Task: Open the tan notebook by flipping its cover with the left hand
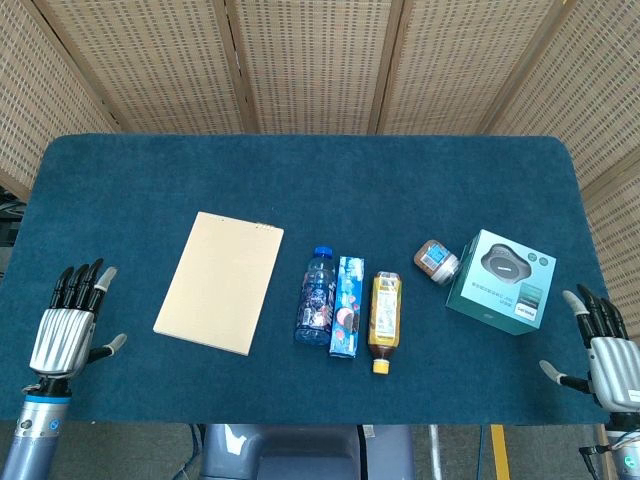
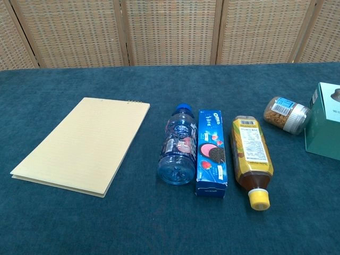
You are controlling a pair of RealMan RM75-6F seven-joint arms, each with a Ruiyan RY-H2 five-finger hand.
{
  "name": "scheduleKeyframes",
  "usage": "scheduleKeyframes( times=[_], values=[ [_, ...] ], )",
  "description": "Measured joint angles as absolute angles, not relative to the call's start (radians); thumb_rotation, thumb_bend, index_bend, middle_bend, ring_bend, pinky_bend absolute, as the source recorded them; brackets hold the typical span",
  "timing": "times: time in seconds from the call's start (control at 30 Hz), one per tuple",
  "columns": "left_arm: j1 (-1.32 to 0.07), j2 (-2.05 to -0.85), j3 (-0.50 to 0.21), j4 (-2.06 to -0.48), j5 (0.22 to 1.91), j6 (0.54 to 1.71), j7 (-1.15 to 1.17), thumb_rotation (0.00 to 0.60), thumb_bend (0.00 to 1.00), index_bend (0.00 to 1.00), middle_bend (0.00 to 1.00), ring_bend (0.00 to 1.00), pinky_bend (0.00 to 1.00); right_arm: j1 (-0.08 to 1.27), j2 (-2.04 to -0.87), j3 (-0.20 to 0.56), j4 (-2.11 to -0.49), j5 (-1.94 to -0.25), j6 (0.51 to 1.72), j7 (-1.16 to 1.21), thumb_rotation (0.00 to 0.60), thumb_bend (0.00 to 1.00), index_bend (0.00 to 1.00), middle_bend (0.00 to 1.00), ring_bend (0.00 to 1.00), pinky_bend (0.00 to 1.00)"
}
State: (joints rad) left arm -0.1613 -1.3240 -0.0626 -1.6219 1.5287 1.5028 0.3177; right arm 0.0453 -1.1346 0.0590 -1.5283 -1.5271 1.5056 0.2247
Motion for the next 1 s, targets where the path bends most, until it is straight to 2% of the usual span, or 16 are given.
scheduleKeyframes(
  times=[1.0],
  values=[
    [-0.163, -1.325, -0.057, -1.618, 1.536, 1.5, 0.316, 0.6, 0.0, 0.0, 0.0, 0.0, 0.0, 0.045, -1.131, 0.058, -1.542, -1.522, 1.503, 0.22, 0.6, 0.05, 0.01, 0.0, 0.0, 0.0]
  ],
)
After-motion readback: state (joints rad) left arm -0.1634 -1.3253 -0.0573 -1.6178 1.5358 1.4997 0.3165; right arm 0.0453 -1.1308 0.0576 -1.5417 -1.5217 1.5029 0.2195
